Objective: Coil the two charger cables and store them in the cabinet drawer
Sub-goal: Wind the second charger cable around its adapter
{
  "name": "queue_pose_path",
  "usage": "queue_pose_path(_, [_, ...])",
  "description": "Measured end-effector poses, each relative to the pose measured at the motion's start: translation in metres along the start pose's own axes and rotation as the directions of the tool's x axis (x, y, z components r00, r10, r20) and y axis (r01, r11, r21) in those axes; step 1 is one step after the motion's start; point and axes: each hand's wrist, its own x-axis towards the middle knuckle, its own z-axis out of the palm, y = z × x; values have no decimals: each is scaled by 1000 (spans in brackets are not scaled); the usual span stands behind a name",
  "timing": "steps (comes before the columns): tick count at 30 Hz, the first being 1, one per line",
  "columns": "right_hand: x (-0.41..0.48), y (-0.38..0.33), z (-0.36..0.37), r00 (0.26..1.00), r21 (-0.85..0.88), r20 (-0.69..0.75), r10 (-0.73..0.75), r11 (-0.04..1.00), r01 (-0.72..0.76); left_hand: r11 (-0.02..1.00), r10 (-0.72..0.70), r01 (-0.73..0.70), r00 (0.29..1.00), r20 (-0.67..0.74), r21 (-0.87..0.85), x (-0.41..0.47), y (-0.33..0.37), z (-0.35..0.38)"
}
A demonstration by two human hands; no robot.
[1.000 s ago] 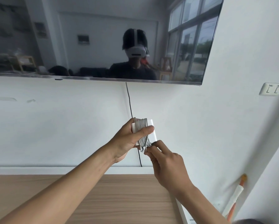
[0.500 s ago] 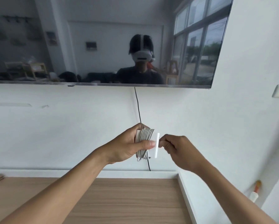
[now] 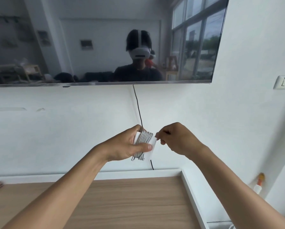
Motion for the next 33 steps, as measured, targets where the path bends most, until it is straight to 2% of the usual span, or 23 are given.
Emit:
queue_pose_path(4, [2,-2,10,997,-100,-74,-11,995,4,993,-42,46,999,-31,109,7,-7,6])
queue_pose_path(7, [-2,1,24,957,-224,-246,-153,970,98,997,-73,74,990,-118,2,12,-13,11])
queue_pose_path(9, [-9,4,33,916,-232,-333,-224,961,150,996,-91,90,982,-167,-10,16,-18,13])
queue_pose_path(12, [-16,7,44,883,-191,-384,-270,959,210,994,-103,91,973,-208,-67,20,-23,15])
queue_pose_path(18, [-23,20,65,807,24,-509,-301,932,363,933,-133,38,960,-245,-359,26,-21,26])
queue_pose_path(22, [-20,32,76,782,78,-586,-213,945,316,915,-153,40,955,-252,-402,32,-23,33])
queue_pose_path(26, [-17,38,78,804,211,-586,-96,940,266,909,-192,50,931,-309,-415,38,-26,41])
queue_pose_path(28, [-16,41,80,800,208,-592,-98,941,268,916,-199,53,921,-336,-397,41,-30,44])
queue_pose_path(33, [-18,50,90,731,104,-663,-163,947,305,922,-202,34,893,-403,-386,48,-34,52])
